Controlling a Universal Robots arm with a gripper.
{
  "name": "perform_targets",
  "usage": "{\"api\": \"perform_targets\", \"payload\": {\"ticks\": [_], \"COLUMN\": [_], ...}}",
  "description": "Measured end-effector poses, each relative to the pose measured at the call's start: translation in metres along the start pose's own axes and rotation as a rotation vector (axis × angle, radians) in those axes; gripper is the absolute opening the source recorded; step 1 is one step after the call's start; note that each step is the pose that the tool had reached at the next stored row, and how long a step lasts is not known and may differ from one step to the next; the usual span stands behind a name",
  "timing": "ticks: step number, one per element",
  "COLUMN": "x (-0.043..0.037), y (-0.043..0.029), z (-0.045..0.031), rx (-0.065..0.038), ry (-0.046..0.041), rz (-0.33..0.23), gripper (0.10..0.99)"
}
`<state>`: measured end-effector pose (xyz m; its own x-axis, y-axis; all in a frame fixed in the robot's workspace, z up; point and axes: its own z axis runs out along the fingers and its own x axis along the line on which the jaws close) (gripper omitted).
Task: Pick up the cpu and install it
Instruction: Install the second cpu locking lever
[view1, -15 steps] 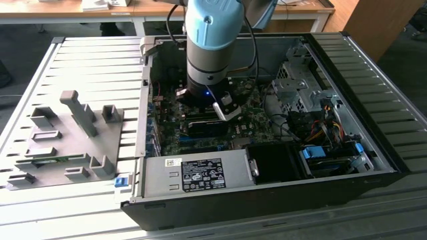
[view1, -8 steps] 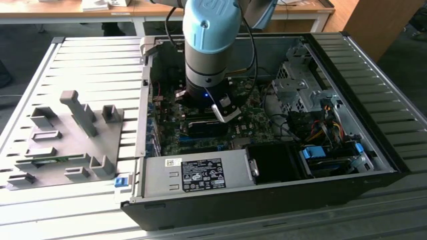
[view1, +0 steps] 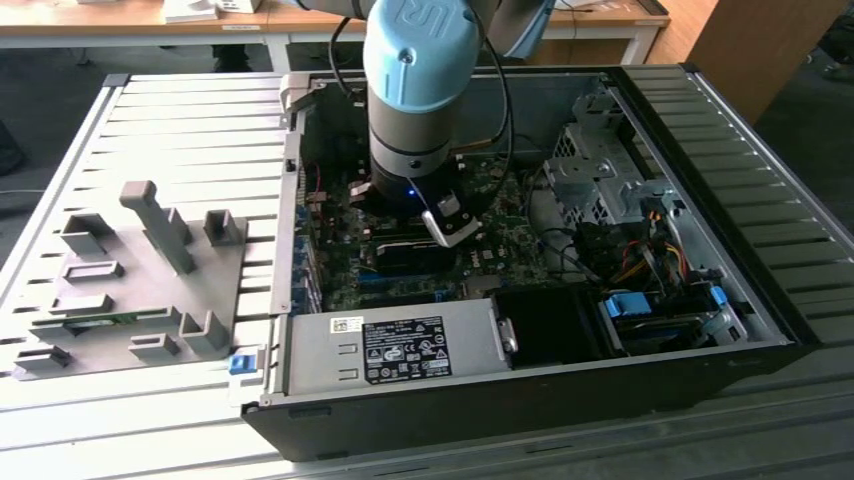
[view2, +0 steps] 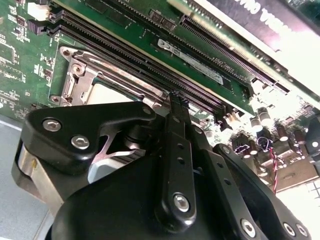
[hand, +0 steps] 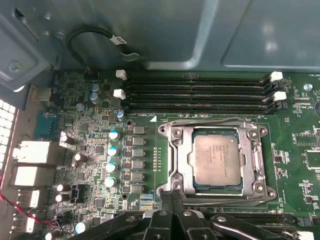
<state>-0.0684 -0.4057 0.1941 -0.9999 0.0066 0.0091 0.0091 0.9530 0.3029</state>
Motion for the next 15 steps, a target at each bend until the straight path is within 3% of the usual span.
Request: {"api": "perform_targets", "payload": {"ticks": [15], "x": [0.0041], "y": [-0.0012], "z": [0.0036], "rx": [-0.032], "ry": [-0.0031], "rz": [-0.001], "gripper": [0.106]}}
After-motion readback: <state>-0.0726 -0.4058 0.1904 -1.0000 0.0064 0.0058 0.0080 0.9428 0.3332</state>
